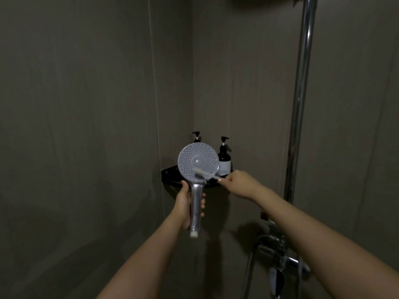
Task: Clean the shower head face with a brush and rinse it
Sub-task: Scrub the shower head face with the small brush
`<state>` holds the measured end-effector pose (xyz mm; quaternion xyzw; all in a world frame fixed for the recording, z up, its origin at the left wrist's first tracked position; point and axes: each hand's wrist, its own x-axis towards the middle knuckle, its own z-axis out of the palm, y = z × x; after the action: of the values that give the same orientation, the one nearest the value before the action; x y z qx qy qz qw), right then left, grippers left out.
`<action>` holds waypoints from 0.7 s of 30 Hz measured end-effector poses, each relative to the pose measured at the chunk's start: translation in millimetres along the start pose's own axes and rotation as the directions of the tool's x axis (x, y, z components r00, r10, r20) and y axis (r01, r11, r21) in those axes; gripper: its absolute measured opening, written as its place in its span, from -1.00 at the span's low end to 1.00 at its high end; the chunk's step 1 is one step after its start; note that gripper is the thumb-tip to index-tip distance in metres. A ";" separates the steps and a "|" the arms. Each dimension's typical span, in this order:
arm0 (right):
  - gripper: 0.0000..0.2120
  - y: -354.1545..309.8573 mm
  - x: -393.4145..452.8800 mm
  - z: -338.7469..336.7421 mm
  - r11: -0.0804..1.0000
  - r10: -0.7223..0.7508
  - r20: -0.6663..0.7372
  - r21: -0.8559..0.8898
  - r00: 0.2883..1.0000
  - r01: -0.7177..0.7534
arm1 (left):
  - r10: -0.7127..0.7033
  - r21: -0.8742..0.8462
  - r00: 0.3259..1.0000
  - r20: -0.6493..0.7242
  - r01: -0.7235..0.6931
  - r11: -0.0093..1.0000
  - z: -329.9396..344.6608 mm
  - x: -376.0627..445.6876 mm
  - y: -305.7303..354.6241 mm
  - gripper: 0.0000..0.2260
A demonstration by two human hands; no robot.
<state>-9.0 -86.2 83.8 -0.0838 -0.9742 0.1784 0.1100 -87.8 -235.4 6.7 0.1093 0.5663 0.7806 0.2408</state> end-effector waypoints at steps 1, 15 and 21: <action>-0.57 -3.6 -0.5 0.9 0.999 0.009 0.058 -0.033 0.998 -0.007 | 0.004 0.004 1.000 -0.001 -0.004 1.000 1.2 0.8 0.2 -0.28; -0.68 -20.9 20.3 -5.2 0.995 -0.047 -0.142 0.086 0.989 0.060 | 0.004 0.163 0.999 -0.054 0.005 0.987 14.3 0.4 -7.1 -0.66; -0.61 11.2 32.1 -20.9 0.858 0.318 -0.457 0.512 0.831 -0.046 | 0.062 0.142 0.995 -0.080 -0.050 0.989 4.0 2.4 -1.4 -0.69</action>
<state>-33.3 -62.5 104.8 -0.1950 -0.8176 0.3944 0.3714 -87.7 -230.5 6.5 0.1088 0.6260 0.7494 0.1864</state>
